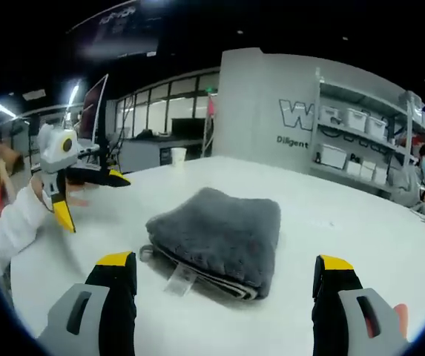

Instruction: Open the folded towel by lifting each exposed corner and separating the folded layers until the towel lies flat within the target outline without major curled edges

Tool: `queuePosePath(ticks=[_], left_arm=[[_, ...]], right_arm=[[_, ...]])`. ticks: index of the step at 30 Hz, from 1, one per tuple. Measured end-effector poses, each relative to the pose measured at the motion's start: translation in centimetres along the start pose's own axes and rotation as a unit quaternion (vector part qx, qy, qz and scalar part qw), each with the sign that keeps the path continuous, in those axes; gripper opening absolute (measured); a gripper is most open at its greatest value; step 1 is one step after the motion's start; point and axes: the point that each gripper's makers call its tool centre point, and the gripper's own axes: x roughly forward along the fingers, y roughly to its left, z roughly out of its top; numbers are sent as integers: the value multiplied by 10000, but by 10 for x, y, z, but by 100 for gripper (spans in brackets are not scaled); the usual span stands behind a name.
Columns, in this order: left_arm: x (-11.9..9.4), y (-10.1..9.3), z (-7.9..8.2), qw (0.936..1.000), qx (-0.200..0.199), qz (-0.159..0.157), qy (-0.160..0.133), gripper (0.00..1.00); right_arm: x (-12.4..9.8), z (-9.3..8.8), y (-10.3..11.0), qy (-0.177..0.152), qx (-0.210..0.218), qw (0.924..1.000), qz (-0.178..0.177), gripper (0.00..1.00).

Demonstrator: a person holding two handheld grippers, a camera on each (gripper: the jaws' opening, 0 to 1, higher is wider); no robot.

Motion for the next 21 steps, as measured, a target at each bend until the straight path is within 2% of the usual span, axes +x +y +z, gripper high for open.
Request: queuePosePath(ticks=[5, 8, 12, 14, 18, 21], left_arm=[[-8, 6, 0, 9998, -78, 153, -116, 100], [-11, 8, -3, 9996, -182, 196, -135, 100], [-12, 8, -4, 9993, -243, 228, -162, 100], [-10, 7, -6, 9993, -249, 249, -126, 100], [-6, 6, -11, 9993, -277, 236, -46, 100], [-5, 6, -12, 9992, -305, 248, -11, 100]], right_arm=[[22, 4, 13, -40, -305, 9995, -6, 99], [34, 12, 25, -225, -238, 9994, 125, 99], [39, 11, 36, -327, -374, 9986, 202, 99], [41, 9, 38, -235, -736, 9969, 113, 99], [42, 18, 43, -502, -1246, 9908, -148, 97], [43, 24, 51, -735, -1544, 9850, -224, 91]])
